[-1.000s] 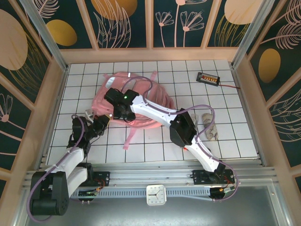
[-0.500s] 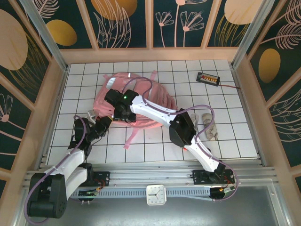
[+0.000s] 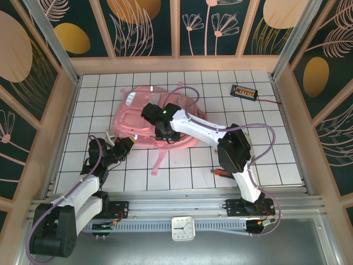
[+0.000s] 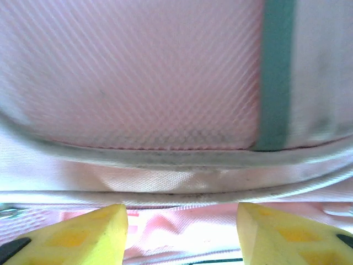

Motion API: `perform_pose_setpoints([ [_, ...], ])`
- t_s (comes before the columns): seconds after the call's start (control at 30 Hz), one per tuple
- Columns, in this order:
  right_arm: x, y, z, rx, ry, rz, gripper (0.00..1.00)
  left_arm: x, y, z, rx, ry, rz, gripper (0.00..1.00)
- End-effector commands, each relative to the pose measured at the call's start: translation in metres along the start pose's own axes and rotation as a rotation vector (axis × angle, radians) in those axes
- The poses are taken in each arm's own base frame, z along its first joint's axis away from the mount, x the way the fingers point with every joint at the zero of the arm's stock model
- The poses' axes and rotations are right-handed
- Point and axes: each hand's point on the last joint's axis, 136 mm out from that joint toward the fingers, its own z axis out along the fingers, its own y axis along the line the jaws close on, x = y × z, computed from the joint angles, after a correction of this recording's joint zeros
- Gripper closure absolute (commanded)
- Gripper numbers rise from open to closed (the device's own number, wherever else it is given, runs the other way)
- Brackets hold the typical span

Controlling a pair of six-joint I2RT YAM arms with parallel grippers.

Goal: Pack books, pencil case, and school supplies into a backpack

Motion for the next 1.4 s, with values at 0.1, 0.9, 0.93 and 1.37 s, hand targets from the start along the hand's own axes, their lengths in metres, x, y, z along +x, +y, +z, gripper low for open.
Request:
perform_pose_setpoints([
  [0.1, -0.002, 0.05, -0.016, -0.116, -0.02, -0.022, 0.43, -0.011, -0.041, -0.004, 0.134, -0.032, 0.101, 1.0],
  [0.9, -0.004, 0.05, 0.052, 0.067, -0.022, -0.078, 0.36, -0.009, -0.062, -0.025, 0.232, -0.084, 0.114, 1.0],
  [0.93, -0.003, 0.046, 0.052, 0.084, -0.022, -0.085, 0.39, -0.01, -0.063, -0.026, 0.231, -0.088, 0.115, 1.0],
  [1.37, 0.005, 0.017, 0.032, 0.034, -0.005, -0.014, 0.61, -0.01, -0.06, -0.025, 0.218, -0.088, 0.115, 1.0],
])
